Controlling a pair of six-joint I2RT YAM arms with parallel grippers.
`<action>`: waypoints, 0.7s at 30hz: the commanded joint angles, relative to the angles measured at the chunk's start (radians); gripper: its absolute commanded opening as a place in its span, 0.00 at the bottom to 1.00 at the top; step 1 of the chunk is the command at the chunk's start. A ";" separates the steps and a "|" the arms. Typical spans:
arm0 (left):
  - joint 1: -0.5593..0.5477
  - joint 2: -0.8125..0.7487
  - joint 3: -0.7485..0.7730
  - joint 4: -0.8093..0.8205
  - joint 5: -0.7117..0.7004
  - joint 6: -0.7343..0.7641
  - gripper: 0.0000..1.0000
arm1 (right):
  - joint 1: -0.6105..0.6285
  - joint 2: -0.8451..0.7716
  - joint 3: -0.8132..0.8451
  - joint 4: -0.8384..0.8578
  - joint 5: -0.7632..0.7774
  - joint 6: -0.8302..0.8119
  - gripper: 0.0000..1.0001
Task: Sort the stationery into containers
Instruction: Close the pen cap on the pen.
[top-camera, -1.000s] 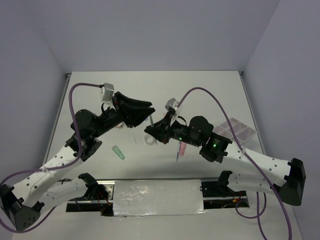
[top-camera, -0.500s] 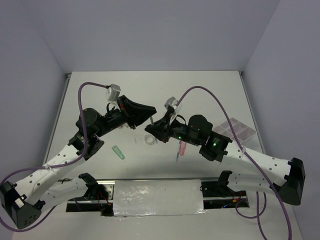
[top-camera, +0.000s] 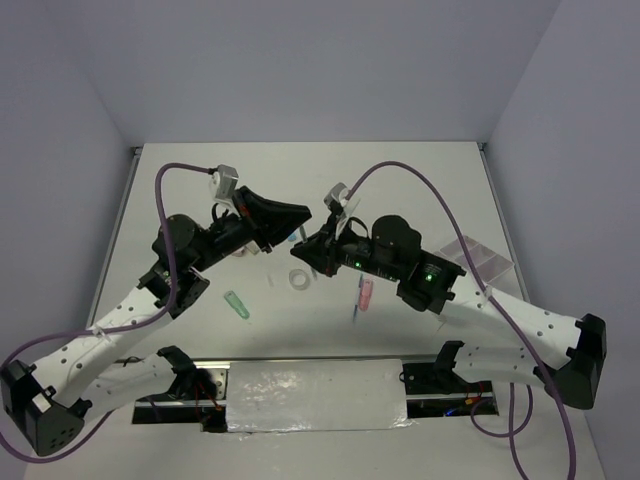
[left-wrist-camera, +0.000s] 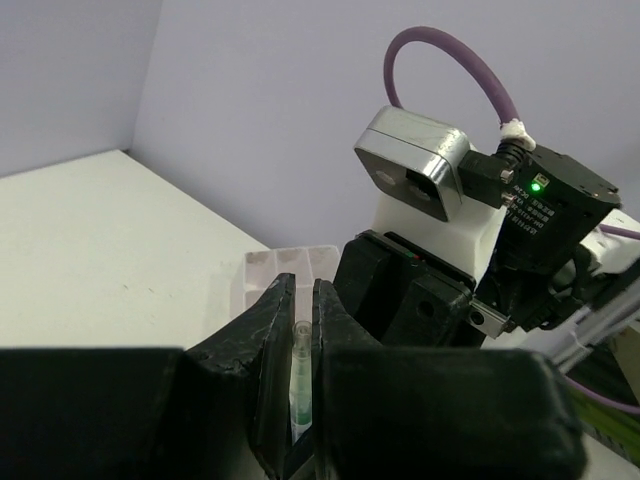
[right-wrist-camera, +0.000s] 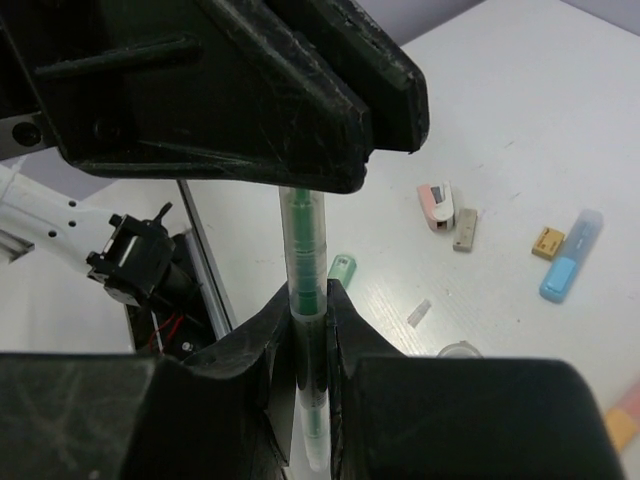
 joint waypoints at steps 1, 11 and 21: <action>-0.042 0.016 -0.013 -0.052 0.043 0.032 0.00 | -0.059 0.019 0.137 0.095 -0.003 -0.015 0.00; -0.118 0.038 -0.028 -0.089 -0.004 0.068 0.00 | -0.125 0.122 0.380 0.072 -0.046 -0.045 0.00; -0.150 0.050 -0.037 -0.106 -0.008 0.096 0.00 | -0.179 0.216 0.564 0.030 -0.082 -0.058 0.00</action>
